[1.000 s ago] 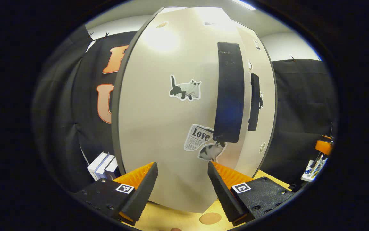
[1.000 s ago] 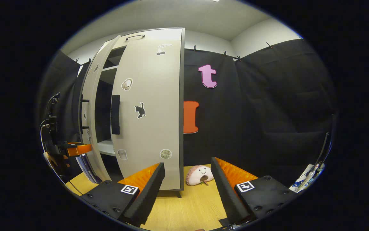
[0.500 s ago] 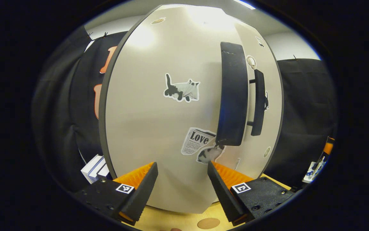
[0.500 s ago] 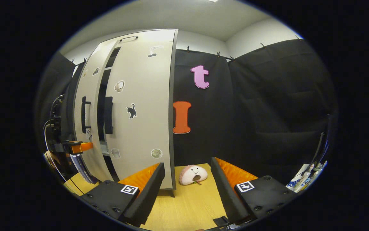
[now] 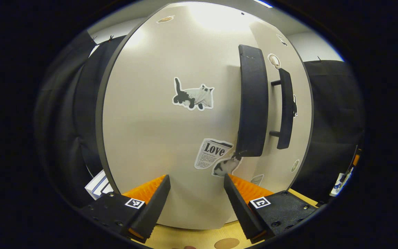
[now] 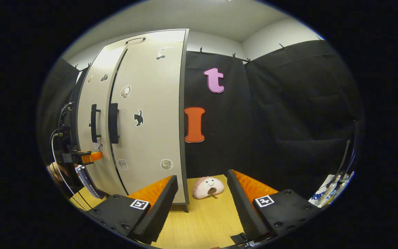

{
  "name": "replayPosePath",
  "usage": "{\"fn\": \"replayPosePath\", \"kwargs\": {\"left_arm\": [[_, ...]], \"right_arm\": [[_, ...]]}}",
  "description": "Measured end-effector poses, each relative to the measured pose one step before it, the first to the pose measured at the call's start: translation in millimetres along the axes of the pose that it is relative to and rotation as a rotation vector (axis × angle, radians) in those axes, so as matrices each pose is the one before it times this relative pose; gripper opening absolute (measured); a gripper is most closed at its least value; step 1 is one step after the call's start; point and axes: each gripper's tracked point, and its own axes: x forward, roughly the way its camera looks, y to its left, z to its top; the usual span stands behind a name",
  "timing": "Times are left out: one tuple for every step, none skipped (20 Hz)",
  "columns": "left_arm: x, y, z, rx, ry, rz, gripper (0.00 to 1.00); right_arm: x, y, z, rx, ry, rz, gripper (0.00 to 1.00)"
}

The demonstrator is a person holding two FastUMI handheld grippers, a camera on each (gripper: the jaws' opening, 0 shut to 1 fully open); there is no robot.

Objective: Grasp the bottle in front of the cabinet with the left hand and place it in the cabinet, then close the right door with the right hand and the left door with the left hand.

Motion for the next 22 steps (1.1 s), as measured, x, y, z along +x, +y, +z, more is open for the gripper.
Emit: {"fn": "replayPosePath", "kwargs": {"left_arm": [[-0.11,1.05,-0.56,0.0026,0.00582,0.00769,0.99],[-1.12,1.79,0.06,0.00268,0.00826,0.01425,0.96],[-1.06,-0.81,1.57,-0.00309,0.00212,0.0022,0.96],[-3.4,-1.39,0.6,-0.00833,0.00145,-0.0039,0.96],[-1.88,0.56,-1.78,-0.00657,0.00525,-0.00548,0.96],[-2.82,1.86,-2.23,-0.00654,0.00718,0.00239,0.96],[-1.66,0.48,-2.39,-0.00808,0.00505,0.00097,0.96],[-4.07,0.59,-1.15,-0.00976,0.00685,0.00321,0.96],[-4.18,-1.27,-1.02,-0.00801,0.01023,0.00157,0.96],[-5.17,1.39,0.27,-0.00866,0.01174,0.00524,0.96],[-10.35,2.38,4.0,-0.00606,-0.00146,-0.00176,0.96],[-10.55,2.99,6.2,0.00048,-0.00533,0.00209,0.96],[-9.52,4.42,7.35,0.0066,-0.00732,0.00825,0.96],[-9.24,4.23,8.85,0.00655,-0.01502,0.00874,0.96],[-8.68,3.4,9.3,0.00452,-0.01447,0.00836,0.96],[-10.21,3.83,9.32,0.00456,-0.01413,0.00668,0.96],[-7.6,3.69,7.12,0.00398,-0.01161,0.00692,0.96],[-9.11,4.48,8.3,0.00666,-0.0155,0.00966,0.96],[-8.83,4.12,6.54,0.00792,-0.01042,0.00879,0.96],[-9.99,3.6,6.56,0.00651,-0.0099,0.00566,0.96],[-9.47,3.17,6.11,0.00316,-0.00878,0.00506,0.96],[-8.5,2.66,5.76,0.00058,-0.00671,0.00309,0.96]], "right_arm": [[1.09,1.13,-0.38,0.00152,0.00293,0.00257,0.95],[1.93,0.44,-0.1,0.00058,0.00307,0.00245,0.95],[0.7,0.64,0.94,-0.0013,0.00212,0.00317,0.95],[1.15,1.11,0.57,-0.00157,0.00156,0.00373,0.95],[0.92,1.06,1.03,-0.00113,0.00243,0.00521,0.95],[0.03,0.5,0.34,-0.00234,0.00428,0.00497,0.95],[1.02,0.72,1.11,-0.002,0.00305,0.00356,0.95],[1.13,1.06,0.71,-0.00106,0.00187,0.0032,0.95],[0.48,1.37,1.17,-0.00066,0.00267,0.00506,0.95],[2.02,1.2,1.52,-0.0039,0.00001,0.00695,0.95],[0.53,0.45,1.85,-0.00633,-0.00173,0.00156,0.95],[0.87,-0.98,1.52,-0.00655,-0.00109,0.00076,0.95],[0.38,0.54,2.57,-0.00384,-0.00088,0.00095,0.95],[-0.09,0.61,2.75,-0.00084,-0.00257,0.00277,0.95],[-0.82,1.33,3.31,-0.00069,-0.00347,0.00468,0.95],[-1.56,1.07,3.47,-0.00161,-0.00424,0.00445,0.95],[-0.55,0.77,3.3,-0.00249,-0.00344,0.00246,0.95],[-1.16,0.47,3.15,-0.00326,-0.00119,0.00017,0.95],[-2.17,1.45,3.11,-0.002,-0.00228,0.00302,0.95],[-2.62,1.78,3.3,-0.00241,-0.00449,0.00446,0.95],[-2.05,1.38,3.58,-0.00592,-0.00388,0.00703,0.95],[-2.05,0.77,2.36,-0.01037,0.00259,0.00196,0.95]]}}
